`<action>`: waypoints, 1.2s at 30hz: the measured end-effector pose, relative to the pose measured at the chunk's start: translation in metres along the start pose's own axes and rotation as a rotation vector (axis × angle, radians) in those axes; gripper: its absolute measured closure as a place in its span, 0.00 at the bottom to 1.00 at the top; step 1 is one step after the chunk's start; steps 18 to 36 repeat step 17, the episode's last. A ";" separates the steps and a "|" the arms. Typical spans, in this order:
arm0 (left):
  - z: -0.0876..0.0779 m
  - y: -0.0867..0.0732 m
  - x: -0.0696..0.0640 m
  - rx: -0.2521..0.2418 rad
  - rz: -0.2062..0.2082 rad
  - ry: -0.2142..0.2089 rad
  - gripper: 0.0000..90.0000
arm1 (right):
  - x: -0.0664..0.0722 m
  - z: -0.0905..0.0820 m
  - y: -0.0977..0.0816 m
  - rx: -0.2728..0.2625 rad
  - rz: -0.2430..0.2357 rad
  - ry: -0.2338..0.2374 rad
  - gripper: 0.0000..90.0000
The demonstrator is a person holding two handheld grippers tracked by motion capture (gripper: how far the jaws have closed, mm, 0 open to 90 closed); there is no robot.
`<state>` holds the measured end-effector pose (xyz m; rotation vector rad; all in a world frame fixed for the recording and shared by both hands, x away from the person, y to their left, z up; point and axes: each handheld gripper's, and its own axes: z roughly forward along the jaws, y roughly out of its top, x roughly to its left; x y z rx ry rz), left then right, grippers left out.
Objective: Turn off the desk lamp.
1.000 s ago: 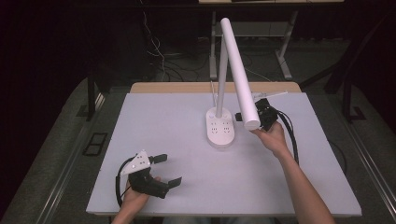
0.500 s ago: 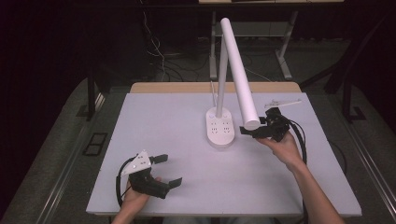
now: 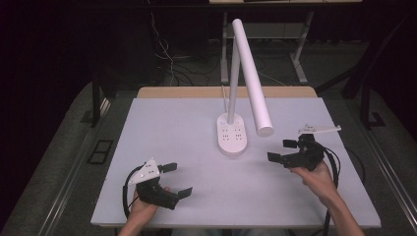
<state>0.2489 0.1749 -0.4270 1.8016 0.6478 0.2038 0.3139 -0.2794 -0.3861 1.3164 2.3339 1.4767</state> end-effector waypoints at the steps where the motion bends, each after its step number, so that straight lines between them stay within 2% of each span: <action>1: 0.000 0.000 0.000 0.000 -0.001 0.001 0.00 | 0.001 -0.002 -0.003 -0.005 0.003 0.002 0.01; 11: 0.000 0.000 0.000 -0.002 0.000 0.002 0.00 | 0.012 -0.018 -0.036 -0.025 0.008 0.000 0.01; 17: 0.000 0.000 0.000 -0.002 0.000 0.004 0.00 | 0.018 -0.020 -0.052 -0.002 0.007 -0.007 0.01; 36: 0.000 0.000 0.000 -0.002 0.000 0.004 0.00 | 0.018 -0.020 -0.052 -0.002 0.007 -0.007 0.01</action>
